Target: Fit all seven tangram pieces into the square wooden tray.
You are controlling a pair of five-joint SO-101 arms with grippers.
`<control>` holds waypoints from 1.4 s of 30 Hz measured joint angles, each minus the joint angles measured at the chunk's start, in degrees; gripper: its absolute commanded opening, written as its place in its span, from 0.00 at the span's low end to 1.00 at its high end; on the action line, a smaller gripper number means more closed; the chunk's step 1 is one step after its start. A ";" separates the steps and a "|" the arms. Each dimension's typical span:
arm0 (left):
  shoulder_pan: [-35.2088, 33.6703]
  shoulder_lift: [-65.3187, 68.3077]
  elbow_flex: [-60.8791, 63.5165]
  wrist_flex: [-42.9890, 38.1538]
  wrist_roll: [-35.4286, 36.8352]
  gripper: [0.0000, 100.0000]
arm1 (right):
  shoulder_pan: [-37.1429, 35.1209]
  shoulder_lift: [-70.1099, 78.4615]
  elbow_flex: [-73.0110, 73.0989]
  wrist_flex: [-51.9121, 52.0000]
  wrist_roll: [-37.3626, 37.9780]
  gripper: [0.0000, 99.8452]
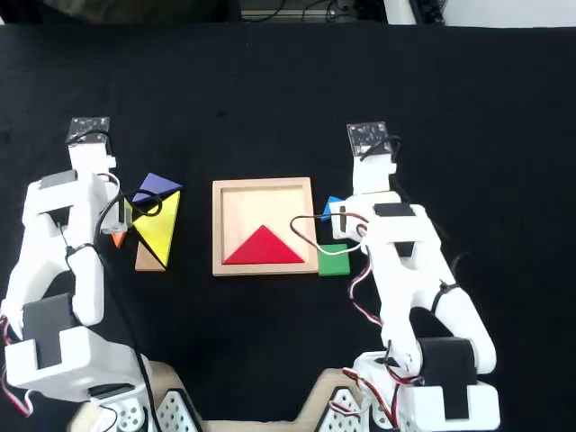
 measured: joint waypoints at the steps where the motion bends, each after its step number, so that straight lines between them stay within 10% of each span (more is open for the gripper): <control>1: 0.00 0.00 0.00 0.62 0.00 0.14 | 0.00 0.00 0.00 0.00 0.09 0.01; 30: -2.20 2.46 -2.02 -1.23 -6.77 0.14 | 0.00 0.00 0.00 0.00 0.09 0.01; 42: 10.64 2.46 -8.09 8.18 5.63 0.17 | 0.00 1.14 0.00 -1.23 0.09 0.01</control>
